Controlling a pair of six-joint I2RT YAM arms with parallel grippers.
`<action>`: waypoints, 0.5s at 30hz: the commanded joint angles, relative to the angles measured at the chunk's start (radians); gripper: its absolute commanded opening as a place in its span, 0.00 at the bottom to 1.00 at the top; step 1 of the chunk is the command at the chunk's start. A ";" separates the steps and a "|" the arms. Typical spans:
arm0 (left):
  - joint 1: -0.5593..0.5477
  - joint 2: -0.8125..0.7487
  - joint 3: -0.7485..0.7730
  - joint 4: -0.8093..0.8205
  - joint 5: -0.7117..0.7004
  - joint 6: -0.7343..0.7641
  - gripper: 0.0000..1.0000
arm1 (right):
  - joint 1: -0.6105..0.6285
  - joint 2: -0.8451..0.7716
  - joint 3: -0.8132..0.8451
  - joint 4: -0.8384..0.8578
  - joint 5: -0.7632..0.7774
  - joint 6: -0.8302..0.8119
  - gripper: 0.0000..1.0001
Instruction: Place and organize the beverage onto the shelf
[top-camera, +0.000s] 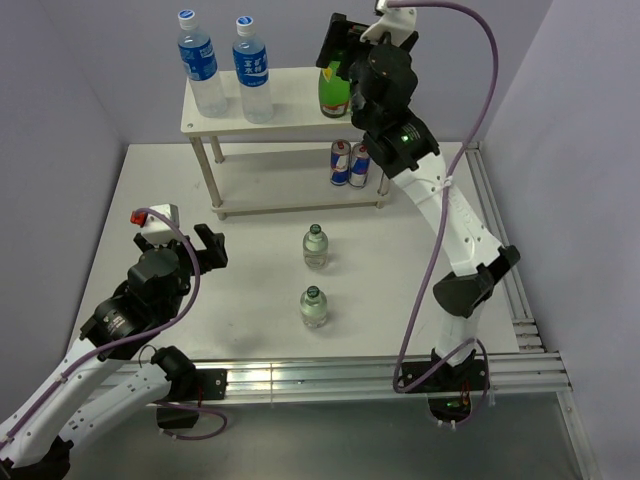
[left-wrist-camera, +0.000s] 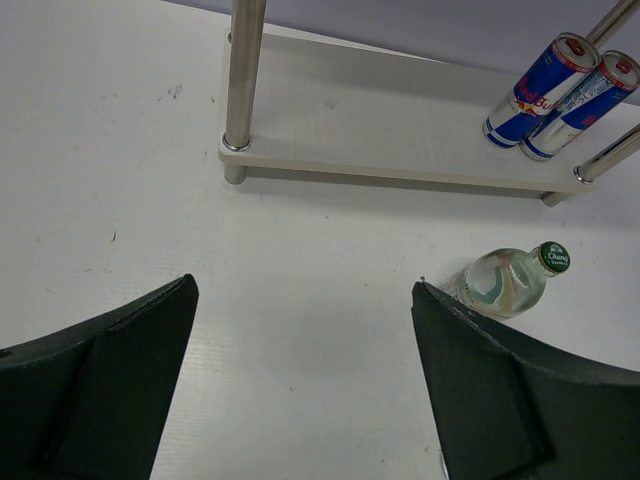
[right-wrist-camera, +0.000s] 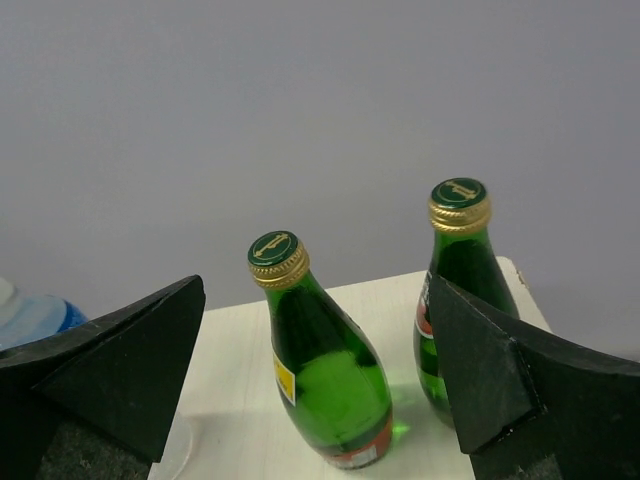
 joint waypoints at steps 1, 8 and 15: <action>0.006 -0.003 -0.001 0.023 -0.008 0.009 0.95 | 0.018 -0.089 -0.035 -0.001 0.025 0.021 1.00; 0.005 0.020 0.004 0.032 0.015 0.032 0.94 | 0.122 -0.347 -0.371 -0.015 0.155 0.079 1.00; -0.050 0.184 0.074 0.038 0.183 0.006 0.90 | 0.361 -0.692 -0.847 -0.015 0.310 0.238 1.00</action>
